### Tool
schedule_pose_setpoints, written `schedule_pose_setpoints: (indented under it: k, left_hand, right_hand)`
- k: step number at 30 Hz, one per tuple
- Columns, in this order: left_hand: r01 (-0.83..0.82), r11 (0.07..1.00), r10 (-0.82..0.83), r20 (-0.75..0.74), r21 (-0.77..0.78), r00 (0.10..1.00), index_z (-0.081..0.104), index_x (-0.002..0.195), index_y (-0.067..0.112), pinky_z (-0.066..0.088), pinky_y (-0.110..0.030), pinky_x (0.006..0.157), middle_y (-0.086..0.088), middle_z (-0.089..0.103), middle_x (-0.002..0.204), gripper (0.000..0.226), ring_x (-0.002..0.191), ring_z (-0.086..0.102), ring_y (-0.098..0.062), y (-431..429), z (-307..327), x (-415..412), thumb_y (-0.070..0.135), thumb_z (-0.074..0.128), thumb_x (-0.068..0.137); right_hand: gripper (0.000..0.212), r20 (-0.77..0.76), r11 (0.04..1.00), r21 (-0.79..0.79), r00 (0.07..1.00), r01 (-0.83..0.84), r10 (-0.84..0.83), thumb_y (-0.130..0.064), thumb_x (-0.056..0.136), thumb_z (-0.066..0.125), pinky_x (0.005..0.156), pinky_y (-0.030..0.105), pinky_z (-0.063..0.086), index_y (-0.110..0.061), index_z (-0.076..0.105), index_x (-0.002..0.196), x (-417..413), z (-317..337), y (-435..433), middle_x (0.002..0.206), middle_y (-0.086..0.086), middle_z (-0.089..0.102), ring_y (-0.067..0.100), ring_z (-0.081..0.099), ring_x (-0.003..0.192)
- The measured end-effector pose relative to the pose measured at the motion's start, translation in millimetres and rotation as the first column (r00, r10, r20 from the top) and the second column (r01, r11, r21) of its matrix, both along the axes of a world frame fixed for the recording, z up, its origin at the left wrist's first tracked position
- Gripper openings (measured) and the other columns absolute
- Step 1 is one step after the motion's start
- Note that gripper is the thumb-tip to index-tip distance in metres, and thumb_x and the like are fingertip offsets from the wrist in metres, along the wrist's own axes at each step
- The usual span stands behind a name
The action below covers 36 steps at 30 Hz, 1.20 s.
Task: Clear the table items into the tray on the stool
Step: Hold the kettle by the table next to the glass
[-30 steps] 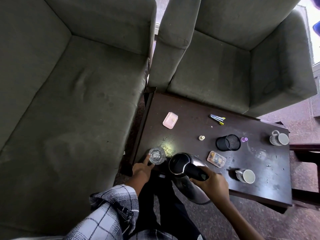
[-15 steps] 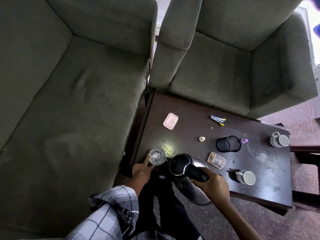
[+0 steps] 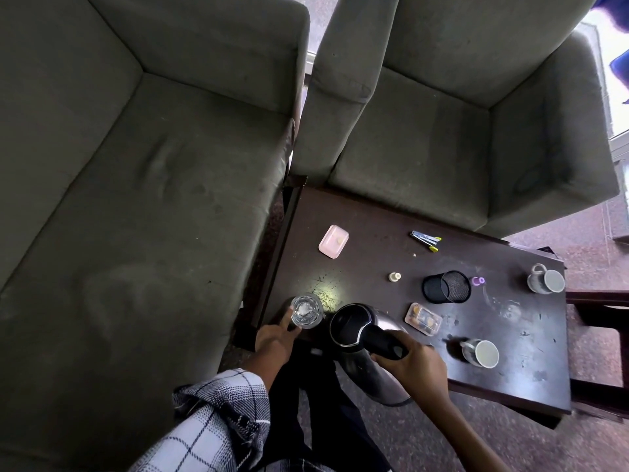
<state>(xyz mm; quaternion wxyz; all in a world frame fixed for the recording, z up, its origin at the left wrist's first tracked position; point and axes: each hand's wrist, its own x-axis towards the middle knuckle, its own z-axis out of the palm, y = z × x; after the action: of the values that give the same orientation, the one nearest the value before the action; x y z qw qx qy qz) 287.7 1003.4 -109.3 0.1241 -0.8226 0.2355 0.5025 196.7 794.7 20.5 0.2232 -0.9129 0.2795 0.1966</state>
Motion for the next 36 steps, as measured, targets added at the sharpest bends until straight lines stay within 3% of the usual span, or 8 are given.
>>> schedule_pose_setpoints:
  k: [5,9,10,13,15,25,34,36]
  left_hand:
    - [-0.035,0.999,0.035,-0.004,-0.016,0.999,0.009,0.145,0.043,0.05,-0.038,0.084,0.006,-0.032,0.152,0.078,0.122,0.052,-0.028,0.4,-2.0,-0.3,0.005,0.046,0.088]
    - [-0.13,0.99,0.127,-0.057,-0.053,0.99,0.008,0.147,0.038,0.045,-0.04,0.094,0.002,0.007,0.159,0.061,0.125,0.048,-0.033,3.0,-5.5,-3.1,0.019,0.033,0.095]
    - [-0.109,0.993,0.106,-0.057,-0.045,0.993,0.008,0.147,0.039,0.044,-0.04,0.095,0.002,0.008,0.159,0.061,0.125,0.048,-0.032,3.5,-5.0,-2.5,0.019,0.033,0.095]
    - [-0.063,0.998,0.063,-0.03,-0.002,0.998,0.008,0.145,0.044,0.048,-0.038,0.087,0.007,-0.021,0.156,0.074,0.124,0.05,-0.03,2.5,-4.9,-0.9,0.008,0.042,0.09]
    - [-0.027,1.0,0.027,-0.02,-0.005,0.999,0.008,0.144,0.045,0.05,-0.039,0.087,0.007,-0.031,0.152,0.077,0.124,0.049,-0.029,1.8,-5.3,-1.1,0.006,0.044,0.089]
    - [0.002,0.999,-0.002,-0.019,0.04,1.0,0.006,0.146,0.041,0.053,-0.038,0.083,0.002,-0.037,0.15,0.083,0.122,0.051,-0.032,-3.0,-3.7,0.5,0.005,0.051,0.086]
    - [-0.146,0.989,0.146,-0.014,0.024,0.989,0.009,0.146,0.041,0.053,-0.039,0.084,0.002,-0.036,0.151,0.079,0.121,0.05,-0.036,-5.0,-3.4,0.2,0.007,0.049,0.088]
    - [-0.222,0.975,0.221,-0.055,-0.001,0.974,0.011,0.146,0.039,0.05,-0.042,0.085,0.003,-0.026,0.154,0.071,0.123,0.048,-0.037,-2.6,-6.1,-2.9,0.012,0.045,0.09]
  right_hand:
    - [0.043,0.004,1.0,0.006,1.0,0.012,-0.012,-0.047,0.066,0.075,0.069,0.029,0.047,-0.038,0.065,0.106,1.0,-0.2,1.7,0.09,-0.003,0.074,0.023,0.067,0.091]
    - [0.043,0.014,1.0,0.011,1.0,0.028,-0.028,-0.046,0.064,0.076,0.071,0.031,0.048,-0.037,0.067,0.104,1.8,-0.2,3.2,0.091,-0.002,0.074,0.025,0.067,0.092]
    - [0.043,0.016,1.0,0.012,0.999,0.029,-0.029,-0.046,0.064,0.076,0.071,0.031,0.048,-0.036,0.067,0.104,1.9,0.0,3.4,0.09,-0.002,0.074,0.025,0.067,0.092]
    - [0.043,0.009,1.0,0.011,1.0,0.025,-0.025,-0.046,0.064,0.076,0.071,0.031,0.048,-0.035,0.067,0.104,2.4,0.6,4.8,0.09,-0.001,0.074,0.025,0.067,0.092]
    - [0.044,0.012,1.0,0.01,1.0,0.026,-0.027,-0.045,0.064,0.077,0.071,0.031,0.048,-0.035,0.067,0.105,2.6,0.6,4.8,0.09,-0.001,0.074,0.025,0.067,0.091]
    - [0.041,0.018,1.0,0.006,1.0,0.018,-0.018,-0.045,0.065,0.076,0.064,0.026,0.042,-0.035,0.067,0.104,1.4,2.8,3.2,0.088,-0.001,0.074,0.023,0.067,0.088]
    - [0.04,0.016,1.0,0.0,1.0,0.018,-0.018,-0.044,0.065,0.076,0.064,0.025,0.04,-0.034,0.067,0.104,-0.5,5.5,2.2,0.088,-0.001,0.074,0.023,0.067,0.089]
    - [0.041,0.022,1.0,-0.003,1.0,0.016,-0.016,-0.044,0.064,0.076,0.066,0.027,0.043,-0.034,0.068,0.104,-2.6,4.0,1.6,0.088,-0.001,0.074,0.023,0.067,0.089]
